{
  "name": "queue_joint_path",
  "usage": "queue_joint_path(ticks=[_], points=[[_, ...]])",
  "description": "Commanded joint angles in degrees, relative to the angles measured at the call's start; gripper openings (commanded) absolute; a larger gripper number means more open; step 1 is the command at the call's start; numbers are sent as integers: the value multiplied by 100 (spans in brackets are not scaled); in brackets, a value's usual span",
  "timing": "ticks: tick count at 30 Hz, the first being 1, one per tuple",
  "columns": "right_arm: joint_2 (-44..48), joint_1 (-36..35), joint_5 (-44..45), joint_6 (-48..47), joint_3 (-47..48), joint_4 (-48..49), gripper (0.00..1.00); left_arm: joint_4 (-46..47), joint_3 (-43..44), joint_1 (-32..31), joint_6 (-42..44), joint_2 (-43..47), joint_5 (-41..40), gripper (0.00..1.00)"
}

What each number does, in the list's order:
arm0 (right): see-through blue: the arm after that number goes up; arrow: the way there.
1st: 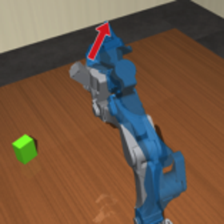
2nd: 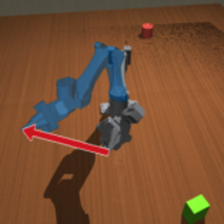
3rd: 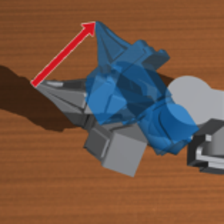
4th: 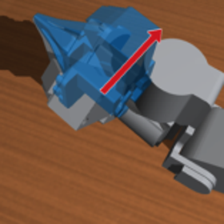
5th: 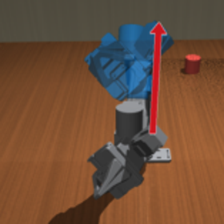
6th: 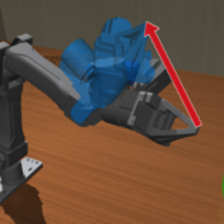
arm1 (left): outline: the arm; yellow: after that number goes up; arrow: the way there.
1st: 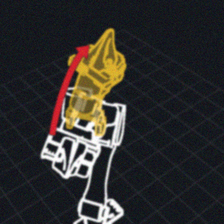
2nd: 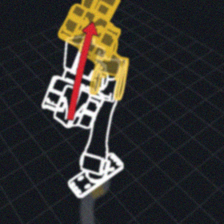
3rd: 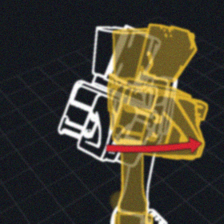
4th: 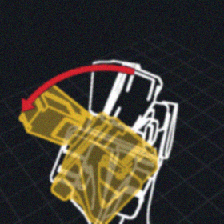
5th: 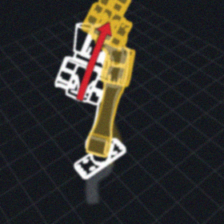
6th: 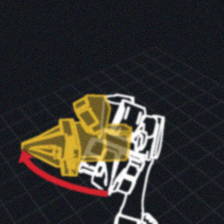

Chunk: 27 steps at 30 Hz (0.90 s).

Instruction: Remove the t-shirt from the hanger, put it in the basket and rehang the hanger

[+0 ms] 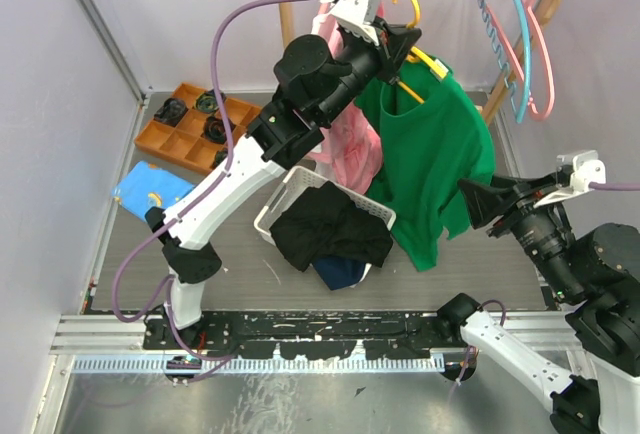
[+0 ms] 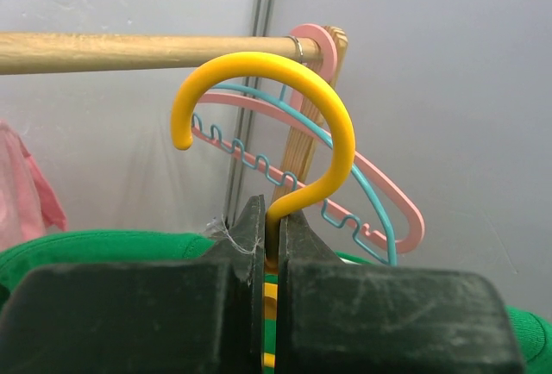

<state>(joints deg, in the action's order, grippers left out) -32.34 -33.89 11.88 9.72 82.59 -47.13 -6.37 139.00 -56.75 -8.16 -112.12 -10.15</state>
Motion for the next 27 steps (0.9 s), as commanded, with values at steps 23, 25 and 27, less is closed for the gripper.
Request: queue_joint_path(ticks=[23, 25, 27], points=[[245, -4, 1388, 1708, -421, -1257, 1, 761, -161, 532, -1238, 532, -669, 0], [245, -4, 1435, 1878, -502, -1397, 1, 835, -204, 613, -1401, 565, -672, 0], [250, -4, 1483, 2077, -594, -1536, 1, 866, -198, 665, -1549, 572, -672, 0]])
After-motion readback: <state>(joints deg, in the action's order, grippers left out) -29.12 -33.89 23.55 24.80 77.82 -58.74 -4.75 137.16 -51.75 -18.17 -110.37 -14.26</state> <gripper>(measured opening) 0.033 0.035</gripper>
